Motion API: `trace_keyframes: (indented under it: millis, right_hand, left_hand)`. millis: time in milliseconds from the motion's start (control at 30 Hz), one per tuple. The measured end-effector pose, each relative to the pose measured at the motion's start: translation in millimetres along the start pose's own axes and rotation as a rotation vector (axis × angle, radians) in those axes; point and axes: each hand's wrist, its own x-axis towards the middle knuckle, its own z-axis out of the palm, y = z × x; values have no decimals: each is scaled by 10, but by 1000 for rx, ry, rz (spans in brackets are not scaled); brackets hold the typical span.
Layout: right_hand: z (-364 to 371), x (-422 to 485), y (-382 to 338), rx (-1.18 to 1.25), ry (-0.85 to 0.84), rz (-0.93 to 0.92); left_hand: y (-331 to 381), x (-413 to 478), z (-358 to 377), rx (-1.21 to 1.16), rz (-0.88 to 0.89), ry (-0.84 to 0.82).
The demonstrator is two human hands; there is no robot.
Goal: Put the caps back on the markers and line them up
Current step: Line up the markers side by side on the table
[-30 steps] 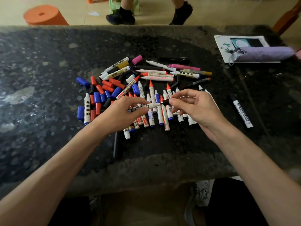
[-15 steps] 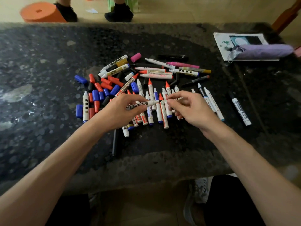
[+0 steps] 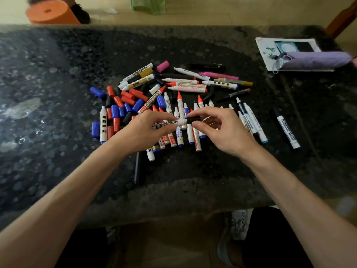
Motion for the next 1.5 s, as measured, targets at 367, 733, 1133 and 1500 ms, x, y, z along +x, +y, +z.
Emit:
trace_keyframes:
  millis: [367, 733, 1133, 1500]
  right_hand:
    - [192, -59, -33, 7, 93, -89]
    - [-154, 101, 92, 71, 174, -93]
    - [-624, 498, 756, -435, 333, 158]
    - [-155, 831, 457, -553, 277, 98]
  left_hand:
    - [20, -25, 36, 66, -8, 48]
    - [58, -38, -88, -137, -50, -74]
    - [-28, -63, -139, -119, -106, 58]
    - [-59, -76, -143, -114, -111, 88]
